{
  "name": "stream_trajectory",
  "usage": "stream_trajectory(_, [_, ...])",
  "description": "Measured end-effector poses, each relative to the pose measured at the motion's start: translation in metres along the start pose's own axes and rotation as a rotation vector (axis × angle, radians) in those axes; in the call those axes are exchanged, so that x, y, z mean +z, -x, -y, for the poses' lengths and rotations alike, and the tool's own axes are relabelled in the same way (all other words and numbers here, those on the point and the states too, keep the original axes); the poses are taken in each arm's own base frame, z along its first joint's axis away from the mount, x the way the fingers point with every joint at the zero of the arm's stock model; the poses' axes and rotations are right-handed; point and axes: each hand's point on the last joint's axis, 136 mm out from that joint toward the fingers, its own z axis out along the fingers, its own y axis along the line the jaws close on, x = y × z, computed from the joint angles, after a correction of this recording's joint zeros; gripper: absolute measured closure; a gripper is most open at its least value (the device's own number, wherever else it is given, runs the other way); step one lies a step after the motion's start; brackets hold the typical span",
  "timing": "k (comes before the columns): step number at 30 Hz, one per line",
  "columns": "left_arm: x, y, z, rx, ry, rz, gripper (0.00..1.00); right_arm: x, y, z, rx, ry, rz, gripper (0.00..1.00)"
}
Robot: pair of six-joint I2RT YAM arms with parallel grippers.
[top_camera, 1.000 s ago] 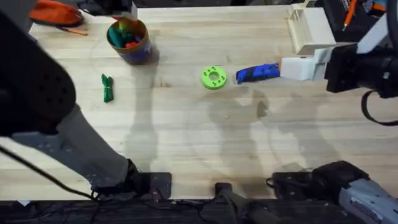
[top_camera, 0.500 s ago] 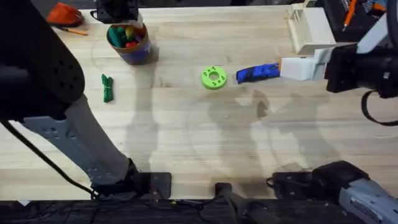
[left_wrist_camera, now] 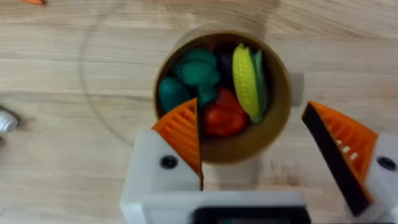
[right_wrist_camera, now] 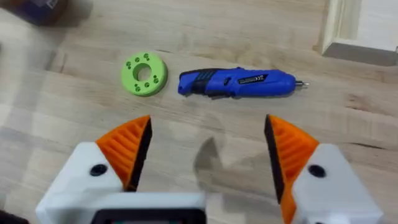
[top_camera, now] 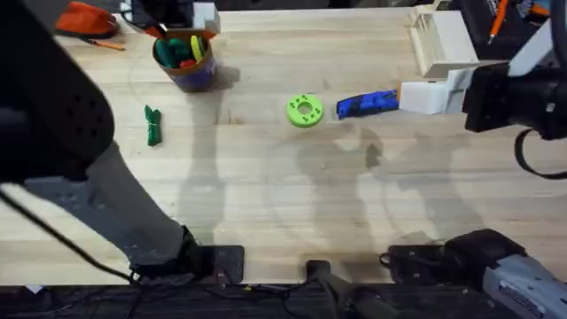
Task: Pick up the gripper from the table and insert it into the empty holder that is missing its gripper. Then pick up a screw, insert it into the mounting hole, and use the screwdriver to tighten it. Finally, clean up the table by picking up the vegetable and placing it into the bucket.
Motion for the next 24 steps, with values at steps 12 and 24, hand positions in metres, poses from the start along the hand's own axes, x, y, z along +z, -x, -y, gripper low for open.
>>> stream_trajectory(12, [-0.116,-0.051,-0.01,-0.036,0.025,-0.035,0.015,0.0,0.0,0.0,0.0,0.0,0.0,0.01])
stream_trajectory(24, [-0.089,-0.158,-0.068,-0.27,0.107,-0.254,0.015,0.0,0.0,0.0,0.0,0.0,0.0,0.009])
